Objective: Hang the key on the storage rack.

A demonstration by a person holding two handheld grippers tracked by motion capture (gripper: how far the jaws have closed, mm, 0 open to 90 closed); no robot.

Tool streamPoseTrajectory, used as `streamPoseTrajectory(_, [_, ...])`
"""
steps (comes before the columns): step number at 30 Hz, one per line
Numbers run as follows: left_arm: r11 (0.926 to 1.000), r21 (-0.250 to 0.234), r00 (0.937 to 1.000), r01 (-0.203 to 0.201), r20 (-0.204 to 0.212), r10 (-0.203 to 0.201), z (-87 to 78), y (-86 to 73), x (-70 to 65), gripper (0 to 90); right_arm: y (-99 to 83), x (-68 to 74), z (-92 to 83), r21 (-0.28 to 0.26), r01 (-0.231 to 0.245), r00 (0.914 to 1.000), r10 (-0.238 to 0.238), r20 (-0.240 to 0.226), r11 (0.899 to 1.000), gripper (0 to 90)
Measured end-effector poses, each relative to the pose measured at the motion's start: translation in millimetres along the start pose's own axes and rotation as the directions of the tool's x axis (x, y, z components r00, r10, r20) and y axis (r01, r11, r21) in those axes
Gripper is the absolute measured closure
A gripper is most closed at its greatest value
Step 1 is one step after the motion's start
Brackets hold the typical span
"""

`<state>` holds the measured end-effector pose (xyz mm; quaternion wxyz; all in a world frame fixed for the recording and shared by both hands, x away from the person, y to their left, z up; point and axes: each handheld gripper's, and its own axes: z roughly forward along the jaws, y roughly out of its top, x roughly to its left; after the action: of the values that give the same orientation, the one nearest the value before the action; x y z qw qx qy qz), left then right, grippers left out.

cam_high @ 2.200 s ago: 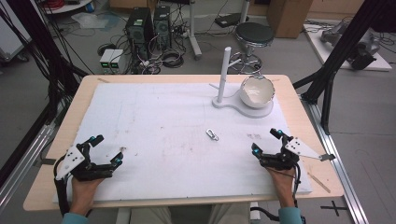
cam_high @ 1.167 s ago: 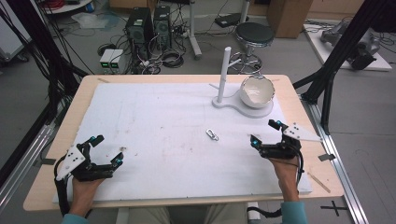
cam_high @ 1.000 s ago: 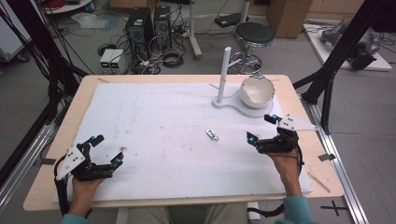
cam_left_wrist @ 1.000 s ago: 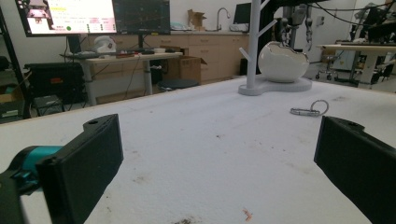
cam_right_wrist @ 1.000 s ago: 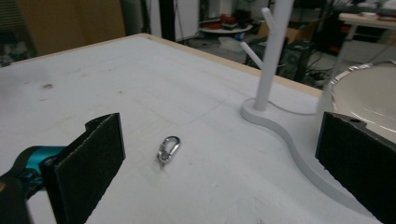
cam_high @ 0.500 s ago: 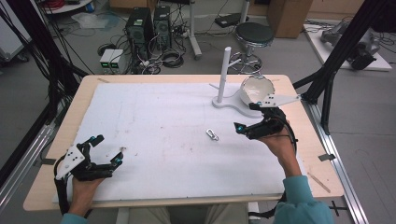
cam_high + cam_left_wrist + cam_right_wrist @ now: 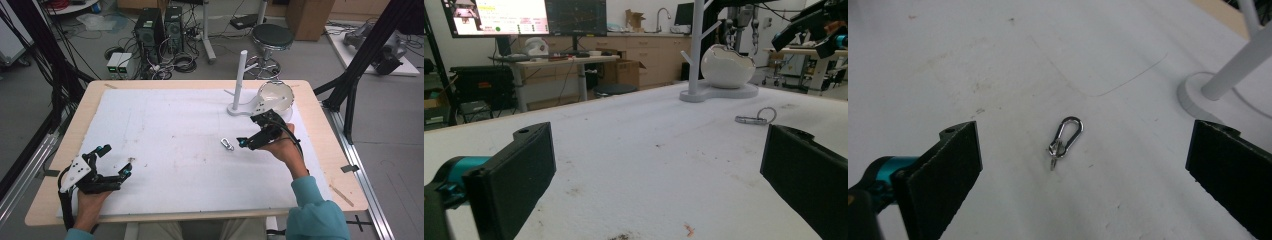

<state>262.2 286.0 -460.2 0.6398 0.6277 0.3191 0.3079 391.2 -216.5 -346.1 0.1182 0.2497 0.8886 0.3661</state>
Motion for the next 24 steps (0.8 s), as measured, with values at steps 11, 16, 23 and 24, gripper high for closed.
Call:
streamPoseTrajectory(11, [1.0,-0.002,1.0,0.002,0.0,-0.002,0.1,-0.1,-0.4,1.7,6.8,5.3,31.4,0.151,0.017,0.998,-0.008,-0.062,0.988,0.6])
streamPoseTrajectory(16, [1.0,-0.002,1.0,0.0,0.0,0.0,0.1,-0.1,-0.5,1.7,6.7,9.2,50.4,0.228,0.058,0.9959,-0.04,-0.081,0.972,0.6])
streamPoseTrajectory(23, [1.0,-0.002,1.0,0.003,0.0,-0.003,0.1,-0.1,-0.5,1.7,4.8,6.5,61.9,0.267,0.037,0.9964,-0.015,-0.084,0.963,0.6])
streamPoseTrajectory(24, [1.0,-0.002,1.0,0.002,-0.001,-0.002,0.2,-0.1,-0.4,1.7,4.3,6.1,63.3,0.277,0.03,0.997,-0.009,-0.078,0.96,0.7])
